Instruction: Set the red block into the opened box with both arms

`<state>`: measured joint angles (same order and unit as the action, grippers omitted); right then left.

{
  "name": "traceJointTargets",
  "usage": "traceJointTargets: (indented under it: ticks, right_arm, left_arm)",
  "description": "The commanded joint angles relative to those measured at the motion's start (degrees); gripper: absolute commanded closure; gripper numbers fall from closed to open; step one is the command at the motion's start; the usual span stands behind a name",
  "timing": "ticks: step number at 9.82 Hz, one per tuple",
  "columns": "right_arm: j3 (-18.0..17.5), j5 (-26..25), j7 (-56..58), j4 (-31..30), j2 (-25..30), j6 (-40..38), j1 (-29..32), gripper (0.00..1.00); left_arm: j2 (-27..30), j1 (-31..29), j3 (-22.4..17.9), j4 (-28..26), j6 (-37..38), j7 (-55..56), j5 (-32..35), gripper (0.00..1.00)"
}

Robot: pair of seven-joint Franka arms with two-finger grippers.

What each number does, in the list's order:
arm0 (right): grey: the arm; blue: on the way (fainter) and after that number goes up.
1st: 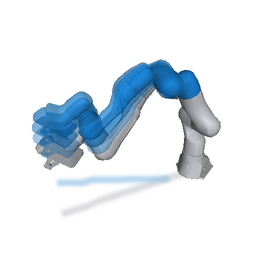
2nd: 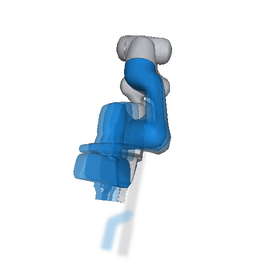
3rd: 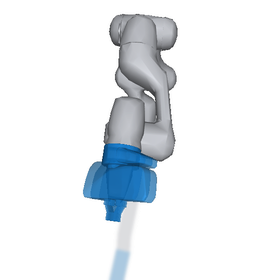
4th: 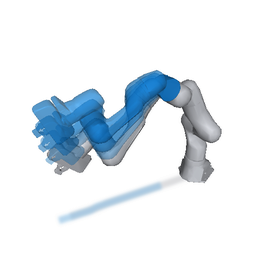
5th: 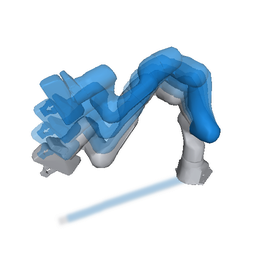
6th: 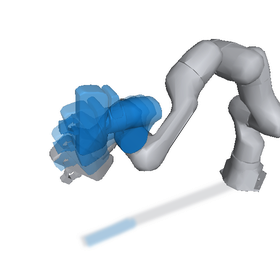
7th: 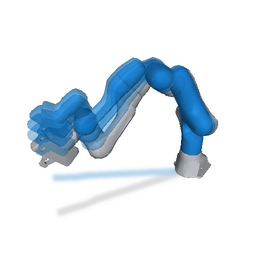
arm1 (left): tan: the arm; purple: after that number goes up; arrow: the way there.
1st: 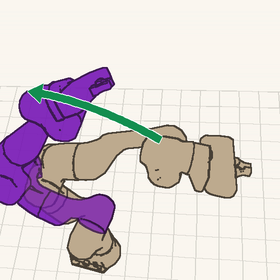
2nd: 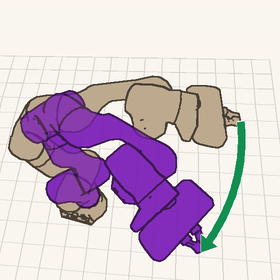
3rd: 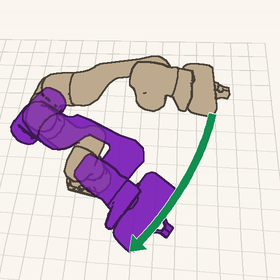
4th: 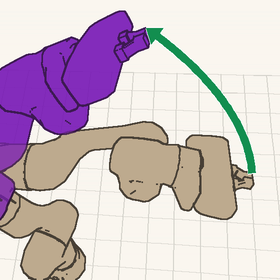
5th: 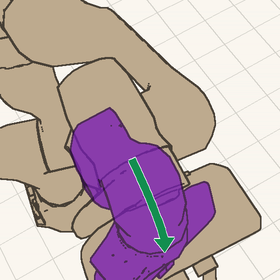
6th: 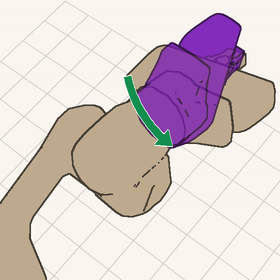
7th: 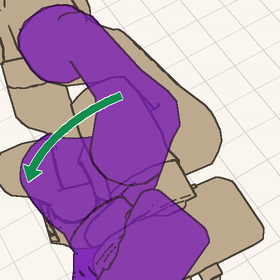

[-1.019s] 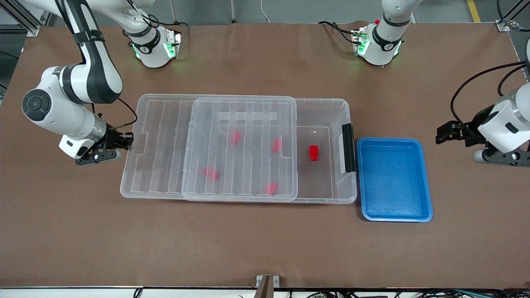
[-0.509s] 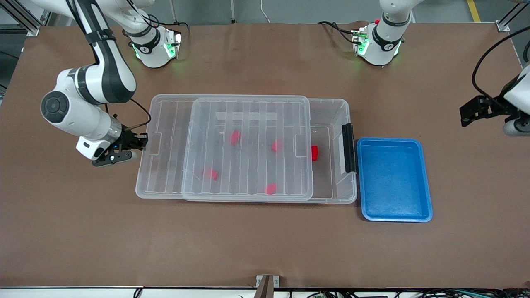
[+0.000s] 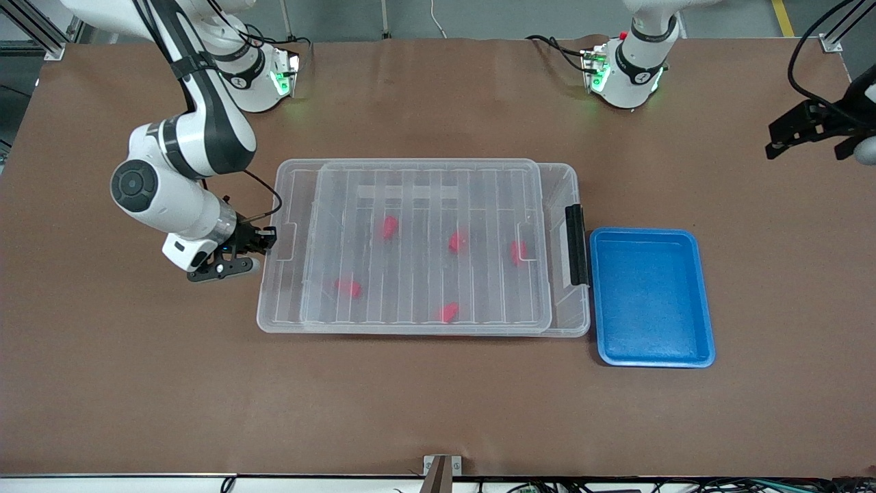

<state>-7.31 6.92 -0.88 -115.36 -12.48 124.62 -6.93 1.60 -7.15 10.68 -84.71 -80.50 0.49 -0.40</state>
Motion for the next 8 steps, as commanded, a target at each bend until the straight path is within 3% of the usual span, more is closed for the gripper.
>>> traceJointTargets:
  ticks: [1, 3, 8]
  right_arm:
    - [-1.73, 1.26, -2.63, 2.50, -2.54, 0.27, -0.18, 1.00]
    - [-2.52, 1.25, -3.95, 3.56, -3.43, 0.27, -0.27, 1.00]
    - [-2.79, 0.91, -3.60, 3.56, -3.96, 0.71, -0.19, 1.00]
  left_arm:
    - [2.96, 3.89, -2.51, -5.72, -0.80, 3.62, -1.27, 0.00]
    - [3.32, 3.81, -0.06, -5.91, -0.80, 5.31, -0.92, 0.00]
    - [2.88, 3.20, -0.66, -4.94, -0.89, 5.05, -1.01, 0.00]
